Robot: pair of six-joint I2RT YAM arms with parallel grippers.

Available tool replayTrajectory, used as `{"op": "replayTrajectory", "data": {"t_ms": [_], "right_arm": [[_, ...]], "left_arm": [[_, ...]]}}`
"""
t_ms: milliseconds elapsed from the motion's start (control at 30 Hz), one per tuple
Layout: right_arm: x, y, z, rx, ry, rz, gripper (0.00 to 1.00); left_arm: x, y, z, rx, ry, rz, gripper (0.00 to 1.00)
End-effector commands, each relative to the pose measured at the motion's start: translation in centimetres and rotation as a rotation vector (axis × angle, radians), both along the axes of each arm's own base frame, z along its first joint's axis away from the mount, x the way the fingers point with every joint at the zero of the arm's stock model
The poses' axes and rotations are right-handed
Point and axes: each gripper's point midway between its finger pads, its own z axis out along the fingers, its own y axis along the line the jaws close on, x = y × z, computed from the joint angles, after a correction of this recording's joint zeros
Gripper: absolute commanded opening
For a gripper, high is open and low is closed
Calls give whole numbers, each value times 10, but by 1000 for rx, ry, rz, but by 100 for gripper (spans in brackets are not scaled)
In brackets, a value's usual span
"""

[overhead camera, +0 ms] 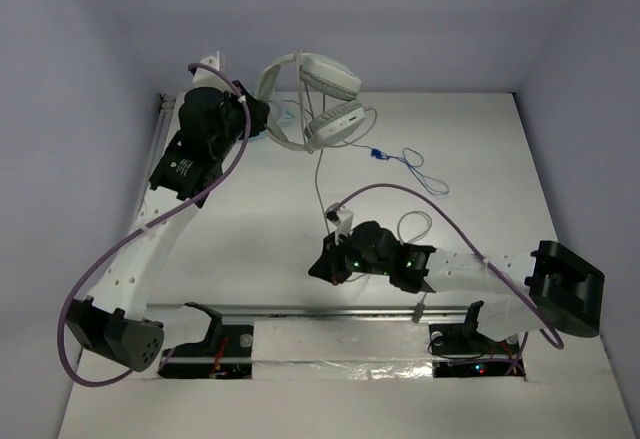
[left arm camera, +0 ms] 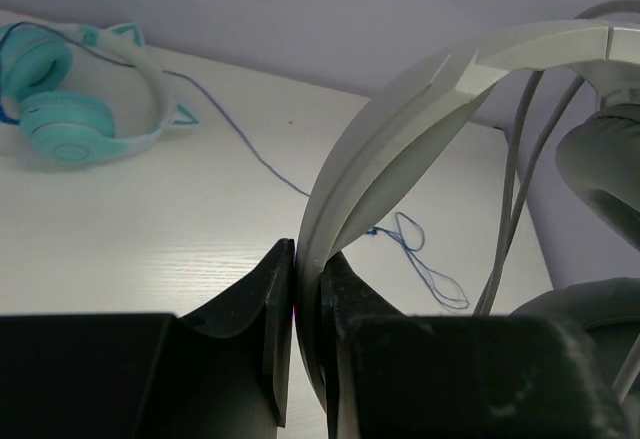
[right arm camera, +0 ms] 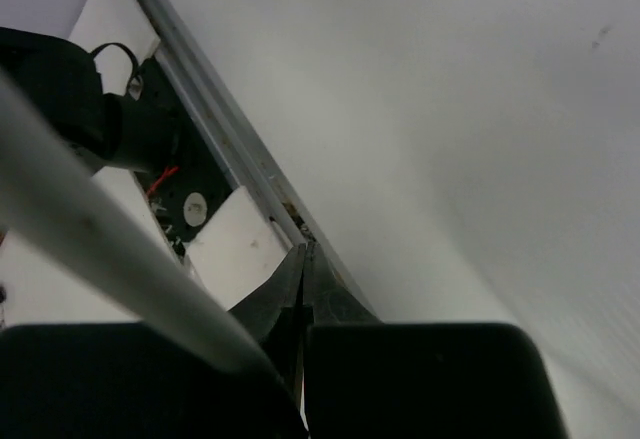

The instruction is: Wrap the headphones

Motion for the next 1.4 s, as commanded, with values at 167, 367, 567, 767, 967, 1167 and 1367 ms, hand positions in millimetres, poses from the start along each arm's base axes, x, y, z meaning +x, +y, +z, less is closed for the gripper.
{"op": "replayTrajectory", "data": {"t_ms": [167,367,567,767,967,1167,1367], "right_arm": [[-18,21,34,-104,-77,-17,0],[-29,11,81,-142,-125,27,0],[-11,-13,117,-257,-225,-37,0],[17,-52,138,-381,-355,-178,0],[33,-73,148,-496,-432,-239,0],[72,-99,160,-588,-497,-379,0],[104,-122,172,-655,-564,-521,0]], "left_arm": [[31,35,-9,44,-51,251,0],[23,20,-56,319,41,266,0],[2,6,-107,461,120,159,0],[-32,-8,-143,547,172,3,0],[-60,-8,-169,647,215,-82,0],[-86,-36,-183,673,231,-260,0],[-108,-62,-194,691,235,-405,0]]}}
